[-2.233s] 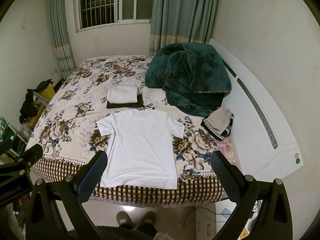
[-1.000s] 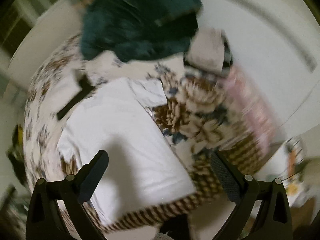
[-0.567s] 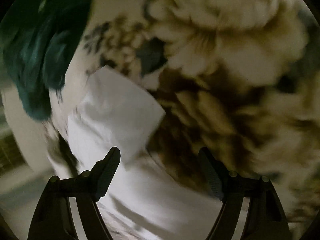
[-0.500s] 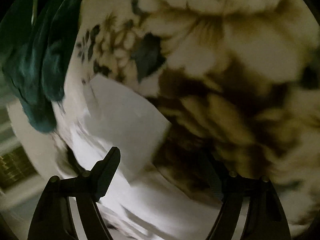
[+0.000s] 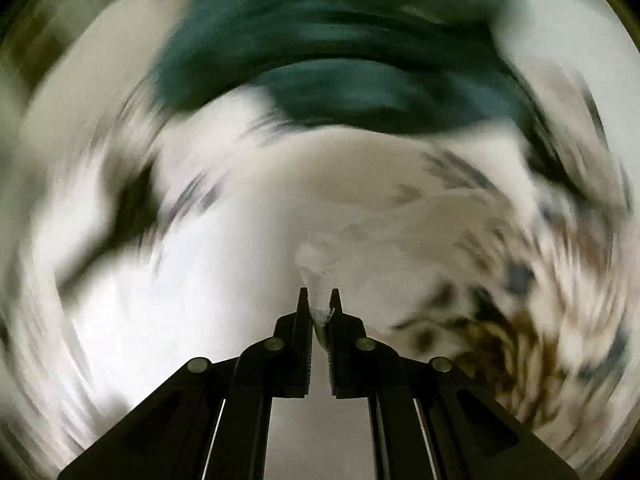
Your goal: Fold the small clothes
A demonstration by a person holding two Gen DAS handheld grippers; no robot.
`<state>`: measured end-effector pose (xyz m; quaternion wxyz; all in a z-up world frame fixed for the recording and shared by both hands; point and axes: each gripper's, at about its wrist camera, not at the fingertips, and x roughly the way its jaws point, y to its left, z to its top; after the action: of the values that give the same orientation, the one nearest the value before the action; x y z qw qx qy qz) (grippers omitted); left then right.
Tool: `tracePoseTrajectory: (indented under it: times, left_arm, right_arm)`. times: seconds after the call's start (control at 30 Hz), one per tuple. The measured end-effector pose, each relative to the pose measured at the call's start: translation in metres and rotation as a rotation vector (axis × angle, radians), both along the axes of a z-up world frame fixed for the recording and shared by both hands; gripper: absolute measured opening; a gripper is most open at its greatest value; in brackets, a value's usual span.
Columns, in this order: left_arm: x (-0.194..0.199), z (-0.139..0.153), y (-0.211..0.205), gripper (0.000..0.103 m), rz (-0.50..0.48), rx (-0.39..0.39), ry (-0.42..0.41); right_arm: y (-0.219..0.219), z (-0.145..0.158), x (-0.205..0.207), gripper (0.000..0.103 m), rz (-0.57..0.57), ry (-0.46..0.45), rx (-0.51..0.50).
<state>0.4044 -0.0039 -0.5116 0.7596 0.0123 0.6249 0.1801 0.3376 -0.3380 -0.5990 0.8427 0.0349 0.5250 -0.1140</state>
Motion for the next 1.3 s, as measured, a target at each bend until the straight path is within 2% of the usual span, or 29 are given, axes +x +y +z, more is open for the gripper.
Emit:
tracePoseTrajectory:
  times: [0.03, 0.07, 0.1, 0.13, 0.17, 0.2, 0.23, 0.37, 0.43, 0.47, 0.5, 0.57, 0.6, 0.67, 0.73, 0.77, 0.8, 0.83, 0.87, 0.97, 1.03, 1.1, 1.13, 1.2, 1.27, 1.3]
  left_arm:
    - [-0.002, -0.001, 0.006, 0.103, 0.0, 0.008, -0.003]
    - [-0.005, -0.002, 0.014, 0.103, 0.002, 0.018, -0.003]
    - [-0.009, -0.004, 0.021, 0.103, 0.006, 0.027, 0.002]
    - [-0.013, -0.006, 0.029, 0.103, 0.015, 0.034, 0.011]
    - [-0.018, -0.008, 0.039, 0.103, 0.03, 0.034, 0.021]
    - [-0.022, -0.01, 0.048, 0.103, 0.047, 0.03, 0.029]
    - [-0.026, -0.012, 0.059, 0.103, 0.069, 0.022, 0.037]
    - [-0.034, -0.022, 0.091, 0.103, 0.155, -0.052, 0.049]
    - [-0.033, -0.03, 0.111, 0.103, 0.235, -0.187, 0.037]
    - [-0.031, -0.037, 0.123, 0.103, 0.297, -0.307, 0.021]
    - [-0.03, -0.042, 0.13, 0.103, 0.34, -0.382, 0.011]
    - [-0.028, -0.059, 0.147, 0.103, 0.482, -0.616, -0.039]
    - [-0.025, -0.066, 0.151, 0.103, 0.529, -0.686, -0.058]
    - [-0.016, -0.076, 0.152, 0.103, 0.575, -0.777, -0.106]
    - [-0.004, -0.082, 0.147, 0.099, 0.585, -0.793, -0.138]
    - [0.002, -0.082, 0.144, 0.081, 0.581, -0.79, -0.158]
    - [0.01, -0.082, 0.139, 0.043, 0.562, -0.758, -0.172]
    - [0.014, -0.081, 0.135, 0.02, 0.544, -0.732, -0.179]
    - [0.018, -0.079, 0.131, 0.003, 0.521, -0.703, -0.193]
    - [0.029, -0.048, 0.123, 0.003, 0.419, -0.567, -0.311]
    - [0.039, -0.019, 0.104, 0.003, 0.281, -0.503, -0.383]
    - [0.049, 0.002, 0.072, 0.003, 0.117, -0.493, -0.417]
    - [0.053, 0.012, 0.042, 0.003, 0.007, -0.479, -0.415]
    - [0.056, 0.017, -0.01, 0.006, -0.143, -0.487, -0.37]
    - [0.051, 0.014, -0.055, 0.007, -0.242, -0.527, -0.297]
    - [0.048, 0.011, -0.075, 0.016, -0.288, -0.547, -0.257]
  right_arm:
    - [0.036, -0.014, 0.006, 0.007, 0.101, 0.057, -0.068]
    - [0.077, -0.04, 0.01, 0.007, 0.223, 0.154, -0.131]
    - [0.097, -0.054, 0.004, 0.007, 0.283, 0.209, -0.146]
    - [0.117, -0.07, 0.003, 0.011, 0.33, 0.262, -0.147]
    - [0.135, -0.083, -0.001, 0.025, 0.367, 0.306, -0.129]
    - [0.143, -0.087, -0.005, 0.036, 0.38, 0.319, -0.096]
    - [0.147, -0.087, -0.01, 0.052, 0.379, 0.32, -0.065]
    - [0.138, -0.085, -0.034, 0.054, 0.282, 0.364, 0.03]
    - [0.129, -0.088, -0.04, 0.055, 0.222, 0.388, 0.102]
    - [0.125, -0.089, -0.041, 0.055, 0.195, 0.396, 0.111]
    - [0.121, -0.091, -0.041, 0.055, 0.166, 0.403, 0.112]
    - [0.113, -0.099, -0.035, 0.055, 0.11, 0.418, 0.126]
    - [0.11, -0.102, -0.031, 0.055, 0.086, 0.422, 0.132]
    - [0.104, -0.111, -0.02, 0.055, 0.037, 0.431, 0.132]
    - [0.102, -0.119, -0.003, 0.055, -0.005, 0.429, 0.128]
    - [0.103, -0.12, 0.006, 0.055, -0.029, 0.423, 0.126]
    - [0.099, -0.119, 0.01, 0.055, -0.045, 0.418, 0.125]
    - [0.099, -0.12, 0.018, 0.055, -0.064, 0.414, 0.126]
    - [0.096, -0.12, 0.027, 0.055, -0.084, 0.411, 0.13]
    - [0.09, -0.121, 0.052, 0.055, -0.135, 0.409, 0.127]
    - [0.08, -0.118, 0.06, 0.055, -0.174, 0.413, 0.119]
    - [0.066, -0.116, 0.064, 0.055, -0.211, 0.415, 0.121]
    - [0.064, -0.115, 0.067, 0.055, -0.225, 0.418, 0.119]
    - [0.056, -0.116, 0.076, 0.055, -0.246, 0.424, 0.117]
    - [0.048, -0.116, 0.088, 0.055, -0.261, 0.444, 0.104]
    - [0.043, -0.116, 0.093, 0.055, -0.268, 0.451, 0.106]
